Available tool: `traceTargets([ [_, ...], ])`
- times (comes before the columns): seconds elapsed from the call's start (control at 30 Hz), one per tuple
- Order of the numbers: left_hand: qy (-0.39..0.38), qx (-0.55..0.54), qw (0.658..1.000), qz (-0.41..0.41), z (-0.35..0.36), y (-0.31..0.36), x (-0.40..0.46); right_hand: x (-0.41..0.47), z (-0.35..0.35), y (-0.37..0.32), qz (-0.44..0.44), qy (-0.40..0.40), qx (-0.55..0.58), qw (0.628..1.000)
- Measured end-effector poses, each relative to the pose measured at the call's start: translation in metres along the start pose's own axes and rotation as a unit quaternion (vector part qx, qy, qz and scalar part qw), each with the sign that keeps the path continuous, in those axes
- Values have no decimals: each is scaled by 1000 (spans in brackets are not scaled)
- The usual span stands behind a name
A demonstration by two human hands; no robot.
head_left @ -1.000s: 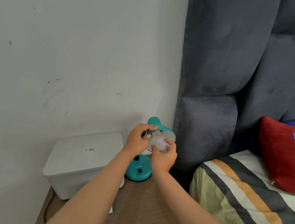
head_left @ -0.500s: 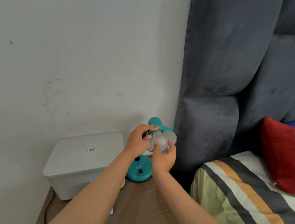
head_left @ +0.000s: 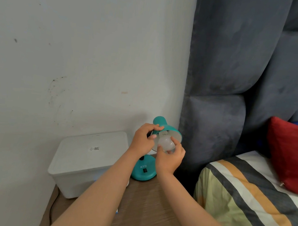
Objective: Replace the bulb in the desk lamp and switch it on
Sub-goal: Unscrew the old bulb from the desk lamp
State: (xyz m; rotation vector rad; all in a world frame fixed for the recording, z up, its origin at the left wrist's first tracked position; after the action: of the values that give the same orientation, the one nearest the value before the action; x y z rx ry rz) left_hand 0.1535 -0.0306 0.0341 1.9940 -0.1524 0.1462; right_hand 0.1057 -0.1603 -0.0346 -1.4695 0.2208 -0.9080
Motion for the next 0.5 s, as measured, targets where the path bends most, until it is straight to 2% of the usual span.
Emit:
traceTargets([
  [0.1,6,4,1000,0,-1,1,0,2,-2,-8,-35,-1,-5,999],
  [0.5,-2,-2,1000,-29,0,9,-7,-27,-27,3,-2,-22,20,1000],
])
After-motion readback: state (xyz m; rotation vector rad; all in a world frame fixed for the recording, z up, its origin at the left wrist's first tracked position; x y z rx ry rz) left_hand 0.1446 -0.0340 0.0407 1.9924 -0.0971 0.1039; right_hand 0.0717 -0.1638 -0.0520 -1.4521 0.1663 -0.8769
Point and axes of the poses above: each hand's wrist, its own x-axis towards the middle knuckle, its own z-axis out of the palm, y = z × x, the point moved 10 cm from there along x, towards the middle knuckle, and after that the axes turned 14 degrees about -z, right-handed, at the moved point
